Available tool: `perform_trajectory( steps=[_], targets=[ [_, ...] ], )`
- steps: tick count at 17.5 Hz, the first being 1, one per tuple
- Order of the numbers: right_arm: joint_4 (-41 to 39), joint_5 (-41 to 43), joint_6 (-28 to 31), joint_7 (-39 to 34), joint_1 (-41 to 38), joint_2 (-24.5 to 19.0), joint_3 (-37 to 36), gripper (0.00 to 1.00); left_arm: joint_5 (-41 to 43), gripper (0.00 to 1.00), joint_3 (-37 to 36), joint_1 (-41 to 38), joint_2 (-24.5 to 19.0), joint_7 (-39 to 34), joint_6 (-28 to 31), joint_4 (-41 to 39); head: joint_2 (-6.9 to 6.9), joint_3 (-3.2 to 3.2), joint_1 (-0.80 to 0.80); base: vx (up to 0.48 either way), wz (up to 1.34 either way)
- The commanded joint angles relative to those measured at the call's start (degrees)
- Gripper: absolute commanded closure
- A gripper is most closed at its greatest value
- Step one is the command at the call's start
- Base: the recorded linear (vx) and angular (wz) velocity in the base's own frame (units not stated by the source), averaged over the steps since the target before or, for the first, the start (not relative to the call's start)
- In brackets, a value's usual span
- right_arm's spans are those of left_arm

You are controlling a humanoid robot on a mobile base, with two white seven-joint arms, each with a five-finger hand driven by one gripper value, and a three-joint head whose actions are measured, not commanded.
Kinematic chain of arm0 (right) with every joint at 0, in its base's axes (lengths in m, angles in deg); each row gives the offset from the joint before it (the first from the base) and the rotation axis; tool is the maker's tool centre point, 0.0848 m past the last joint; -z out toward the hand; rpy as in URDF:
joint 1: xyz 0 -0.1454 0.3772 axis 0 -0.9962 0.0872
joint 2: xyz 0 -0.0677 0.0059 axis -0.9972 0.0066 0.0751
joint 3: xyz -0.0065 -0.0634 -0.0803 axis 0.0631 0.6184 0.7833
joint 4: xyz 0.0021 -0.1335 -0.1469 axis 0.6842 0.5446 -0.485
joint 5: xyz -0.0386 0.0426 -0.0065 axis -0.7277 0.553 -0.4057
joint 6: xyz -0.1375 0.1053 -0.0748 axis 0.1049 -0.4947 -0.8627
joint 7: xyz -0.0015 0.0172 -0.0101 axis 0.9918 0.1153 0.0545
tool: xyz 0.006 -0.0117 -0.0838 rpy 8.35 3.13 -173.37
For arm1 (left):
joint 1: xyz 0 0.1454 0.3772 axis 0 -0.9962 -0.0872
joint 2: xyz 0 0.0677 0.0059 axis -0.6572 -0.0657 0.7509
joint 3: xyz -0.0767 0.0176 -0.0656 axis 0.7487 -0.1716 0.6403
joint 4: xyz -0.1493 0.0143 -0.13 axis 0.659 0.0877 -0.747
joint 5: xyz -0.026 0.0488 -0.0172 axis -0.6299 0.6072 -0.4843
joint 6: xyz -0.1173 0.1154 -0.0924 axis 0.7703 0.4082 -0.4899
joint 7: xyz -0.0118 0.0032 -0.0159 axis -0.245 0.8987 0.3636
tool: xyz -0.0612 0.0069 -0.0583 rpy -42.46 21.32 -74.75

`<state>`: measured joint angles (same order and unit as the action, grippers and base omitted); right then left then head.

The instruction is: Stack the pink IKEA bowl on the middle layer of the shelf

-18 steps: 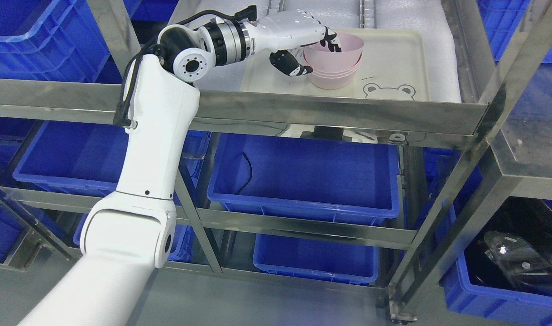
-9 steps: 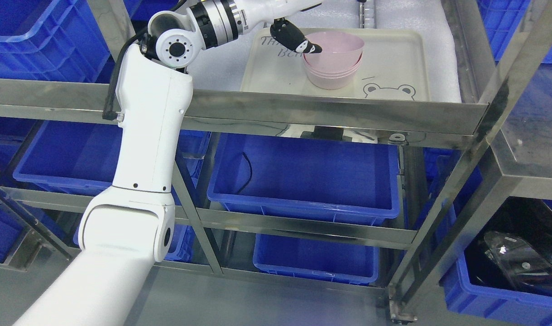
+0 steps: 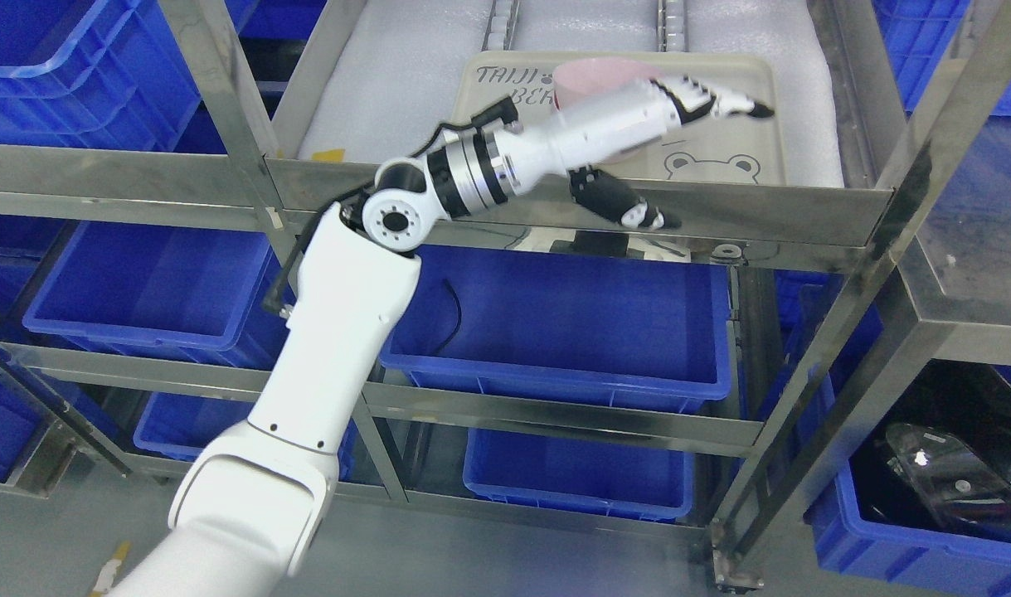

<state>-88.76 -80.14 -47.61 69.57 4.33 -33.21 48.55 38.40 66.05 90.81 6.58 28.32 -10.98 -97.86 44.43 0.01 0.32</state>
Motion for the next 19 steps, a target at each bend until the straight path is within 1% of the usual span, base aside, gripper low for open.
perform_trajectory(
  steps=[1,4,7,8,9,10,13,16,17,19],
  targets=[
    [-1.00,0.00,0.01,0.04,-1.23,1.00,0.00,0.00,-2.75,0.08,-11.89,-16.28,-0.97,0.24,-2.43,-6.51,0.00,0.00,0.00,0.000,0.00],
    [-1.00,0.00,0.01,0.04,-1.23,1.00,0.00,0.00,-2.75,0.07,-6.71,-23.77,-0.97,0.41,-2.43,-6.51,0.00,0.00,0.00,0.000,0.00],
    [-1.00,0.00,0.01,0.04,-1.23,1.00,0.00,0.00,-2.75,0.04,1.02,-30.27,-0.97,-0.28,-2.43,-5.29,0.00,0.00,0.00,0.000,0.00],
    [-1.00,0.00,0.01,0.04,-1.23,1.00,0.00,0.00,-2.92,0.04,4.09,-31.77,-0.97,-0.90,-2.43,-3.45,0.00,0.00,0.00,0.000,0.00],
    [-1.00,0.00,0.01,0.04,-1.23,1.00,0.00,0.00,-3.27,0.04,6.03,-32.48,-0.97,-3.17,-2.43,-2.13,0.00,0.00,0.00,0.000,0.00],
    [-1.00,0.00,0.01,0.04,-1.23,1.00,0.00,0.00,-3.97,0.04,7.53,-33.62,-0.97,-7.19,-2.43,-1.68,0.00,0.00,0.00,0.000,0.00],
    [-1.00,0.00,0.01,0.04,-1.23,1.00,0.00,0.00,-6.96,0.02,8.16,-36.88,-0.97,-20.38,4.76,-1.68,0.00,0.00,0.00,0.000,0.00],
    [-1.00,0.00,0.01,0.04,-1.23,1.00,0.00,0.00,-9.95,0.01,8.34,-37.94,-0.97,-29.53,10.65,-1.68,0.00,0.00,0.00,0.000,0.00],
    [-1.00,0.00,0.01,0.04,-1.23,1.00,0.00,0.00,-11.09,0.01,8.34,-38.37,-0.97,-31.47,12.15,-1.68,0.00,0.00,0.00,0.000,0.00],
    [-1.00,0.00,0.01,0.04,-1.23,1.00,0.00,0.00,-14.51,0.01,8.34,-38.82,-0.97,-32.72,14.70,-1.41,0.00,0.00,0.00,0.000,0.00]
  ],
)
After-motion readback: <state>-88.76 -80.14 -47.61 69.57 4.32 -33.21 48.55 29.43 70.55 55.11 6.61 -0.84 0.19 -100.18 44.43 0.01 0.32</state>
